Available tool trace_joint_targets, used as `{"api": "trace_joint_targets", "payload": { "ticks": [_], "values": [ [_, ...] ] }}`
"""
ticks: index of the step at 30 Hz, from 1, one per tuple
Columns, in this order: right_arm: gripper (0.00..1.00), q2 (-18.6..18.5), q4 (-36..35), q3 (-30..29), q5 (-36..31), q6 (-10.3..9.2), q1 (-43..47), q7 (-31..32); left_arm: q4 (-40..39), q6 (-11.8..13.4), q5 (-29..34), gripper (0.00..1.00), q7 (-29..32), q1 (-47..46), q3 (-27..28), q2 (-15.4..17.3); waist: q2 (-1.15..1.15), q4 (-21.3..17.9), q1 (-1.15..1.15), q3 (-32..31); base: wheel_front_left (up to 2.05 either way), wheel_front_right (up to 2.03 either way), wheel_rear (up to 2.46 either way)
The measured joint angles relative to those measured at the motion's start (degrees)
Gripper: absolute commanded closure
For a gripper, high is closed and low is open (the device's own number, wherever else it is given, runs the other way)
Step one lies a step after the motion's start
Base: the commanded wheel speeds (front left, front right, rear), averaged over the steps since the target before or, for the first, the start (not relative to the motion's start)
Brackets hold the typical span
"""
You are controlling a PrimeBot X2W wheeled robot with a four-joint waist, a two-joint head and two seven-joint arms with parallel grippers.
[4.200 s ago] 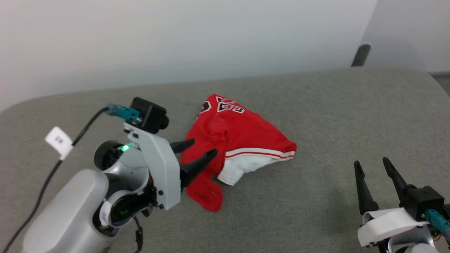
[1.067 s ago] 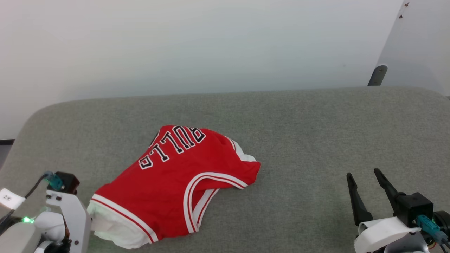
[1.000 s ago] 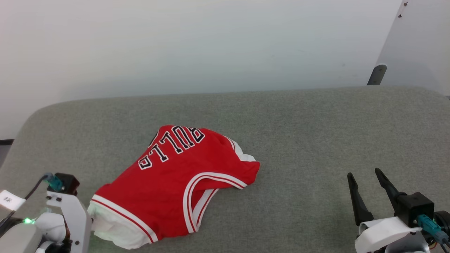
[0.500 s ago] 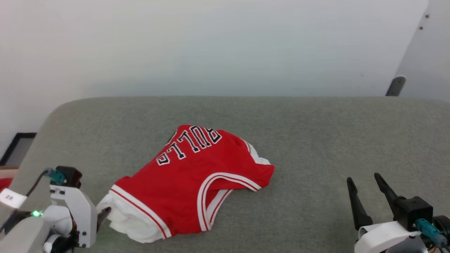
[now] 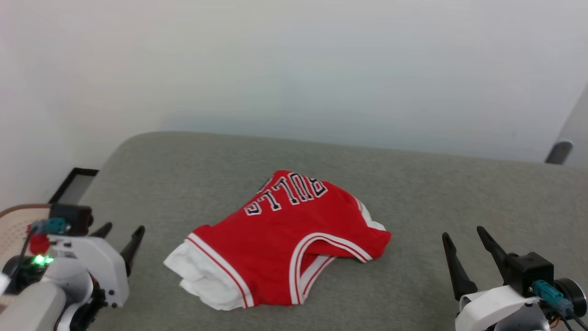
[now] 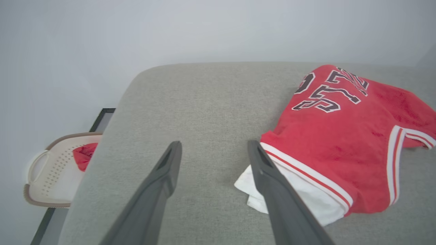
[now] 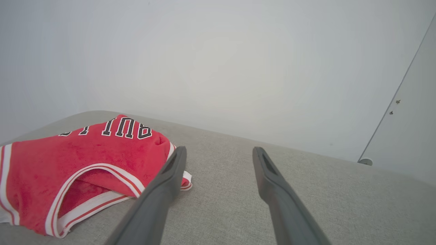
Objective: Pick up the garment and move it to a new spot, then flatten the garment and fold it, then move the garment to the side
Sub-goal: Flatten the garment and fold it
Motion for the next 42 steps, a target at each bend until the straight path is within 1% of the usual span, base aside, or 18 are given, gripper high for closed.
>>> {"api": "trace_joint_targets", "payload": {
  "ticks": [5,9,11,13,15,21,26,33,36,42],
  "values": [
    [0.0,0.08,0.62,0.18,0.55,0.0,-0.03,0.99,-7.28,4.69,1.42,0.0,-6.78,5.14,2.86,2.26,0.0,2.55,0.0,-1.29,0.0,0.0,0.0],
    [0.0,0.16,1.49,0.21,2.05,0.0,-0.13,2.6,-11.77,8.11,2.02,0.0,-12.21,10.31,4.97,3.25,0.0,4.44,0.0,-2.06,0.0,0.0,0.0],
    [0.0,0.09,1.75,0.13,2.3,0.0,-0.52,3.54,-14.03,8.66,3.23,0.0,-15.44,12.85,5.42,4.11,0.0,5.29,0.0,-2.32,0.0,0.0,0.0],
    [0.0,-0.08,1.96,0.1,2.49,0.0,-1.15,4.48,-15.34,10.6,2.74,0.0,-17.53,15.28,6.98,4.14,0.0,6.06,0.0,-2.48,0.0,0.0,0.0],
    [0.0,-0.45,2.45,0.19,2.55,0.0,-1.54,5.94,-16.39,11.83,1.74,0.0,-19.06,17.89,8.28,3.86,0.0,6.72,0.0,-2.56,0.0,0.0,0.0],
    [0.0,-1.75,3.87,-0.59,3.37,0.0,-3.96,9.96,-19.57,14.06,0.73,0.0,-21.84,23.47,11.22,2.05,0.0,8.39,0.0,-2.35,0.0,0.0,0.0],
    [0.0,-2.99,5.88,-1.83,4.05,0.0,-6.82,13.14,-21.76,14.79,1.52,0.0,-22.75,26.09,13.43,-0.04,0.0,9.86,0.0,-1.53,0.0,0.0,0.0],
    [0.0,-4.53,10.82,-2.32,6.31,0.0,-11.37,18.8,-23.86,14.3,4.94,0.0,-23.02,26.98,15.58,-3.76,0.0,12.14,0.0,0.72,0.0,0.0,0.0],
    [0.0,-5.15,12.55,-2.58,7.11,0.0,-13.32,21.67,-24.32,13.41,6.41,0.0,-23.08,26.96,16.53,-5.95,0.0,13.24,0.0,2.01,0.0,0.0,0.0],
    [0.0,-7.53,15.37,-2.37,9.17,0.0,-18.04,26.54,-23.87,10.24,9.13,0.0,-23.12,25.15,18.3,-11.81,0.0,15.19,0.0,5.97,0.0,0.0,0.0]
  ]
}}
